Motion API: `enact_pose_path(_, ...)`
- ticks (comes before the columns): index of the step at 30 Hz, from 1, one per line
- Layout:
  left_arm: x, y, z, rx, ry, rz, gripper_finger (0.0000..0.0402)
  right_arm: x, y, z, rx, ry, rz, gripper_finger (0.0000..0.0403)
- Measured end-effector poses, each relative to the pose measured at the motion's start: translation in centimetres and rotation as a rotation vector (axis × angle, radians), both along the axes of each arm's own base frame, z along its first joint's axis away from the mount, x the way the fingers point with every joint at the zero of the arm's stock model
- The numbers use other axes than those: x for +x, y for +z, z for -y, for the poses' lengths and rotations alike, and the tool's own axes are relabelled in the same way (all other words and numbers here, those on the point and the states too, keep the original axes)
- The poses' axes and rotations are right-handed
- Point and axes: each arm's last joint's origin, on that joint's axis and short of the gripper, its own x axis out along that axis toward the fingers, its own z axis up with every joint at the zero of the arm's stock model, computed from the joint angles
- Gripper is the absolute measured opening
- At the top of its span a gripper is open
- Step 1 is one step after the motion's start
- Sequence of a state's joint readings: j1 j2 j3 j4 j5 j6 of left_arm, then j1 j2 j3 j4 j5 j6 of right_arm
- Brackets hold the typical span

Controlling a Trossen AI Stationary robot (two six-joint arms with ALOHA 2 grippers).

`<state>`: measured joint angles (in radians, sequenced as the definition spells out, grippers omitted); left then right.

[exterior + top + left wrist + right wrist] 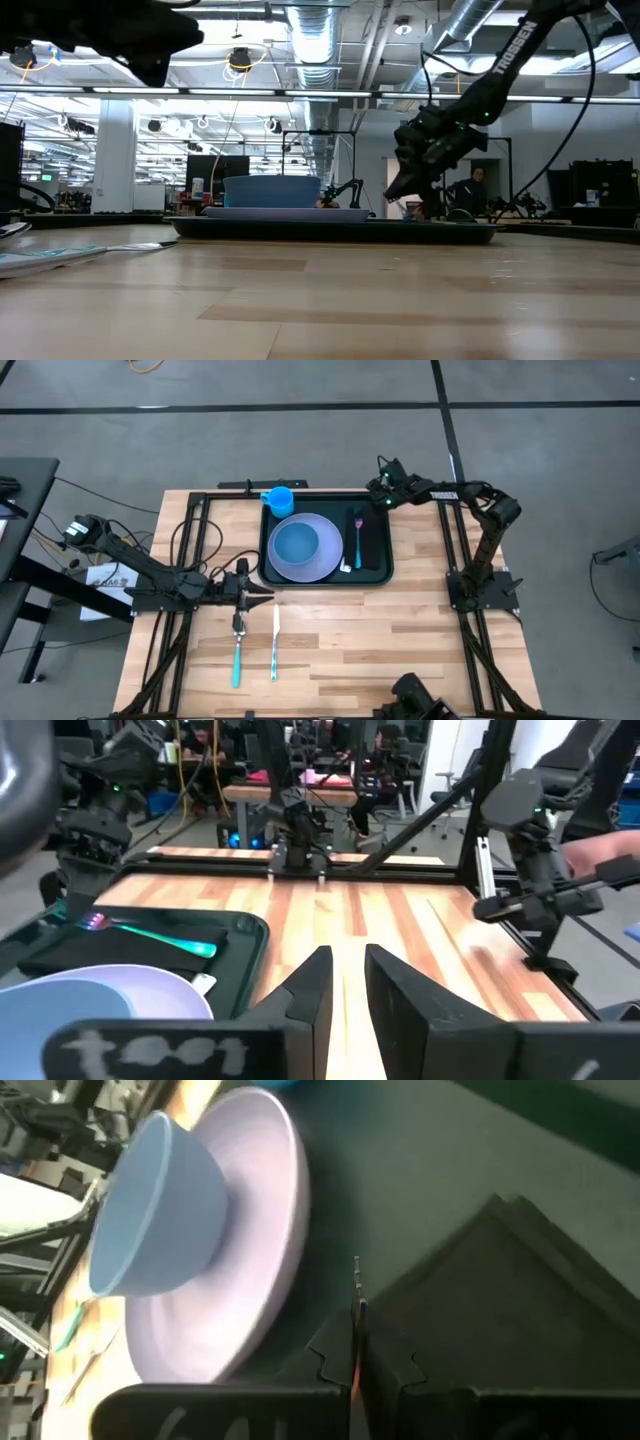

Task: Set up tray
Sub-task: Put the blue fork on top of the black napkin on the black tray

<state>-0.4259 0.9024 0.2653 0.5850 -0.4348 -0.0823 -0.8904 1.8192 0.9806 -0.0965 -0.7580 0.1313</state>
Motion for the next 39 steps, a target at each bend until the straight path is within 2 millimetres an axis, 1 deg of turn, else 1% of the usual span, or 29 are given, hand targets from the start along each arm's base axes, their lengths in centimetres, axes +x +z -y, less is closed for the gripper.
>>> enact_pose_path(5,0.0,0.01,0.03,-0.01,-0.01,0.001,0.0051,-0.79,-0.33,0.06,0.011,-0.016,-0.059,0.0)
enact_pose_path(22,0.0,0.04,0.02,-0.013,-0.006,0.003,0.0051,-0.78,-0.39,-0.02,0.007,-0.031,-0.084,0.0001)
enact_pose_path(39,0.01,0.05,0.02,-0.014,-0.005,0.004,0.0051,-0.78,-0.38,-0.02,0.007,-0.031,-0.084,0.0048)
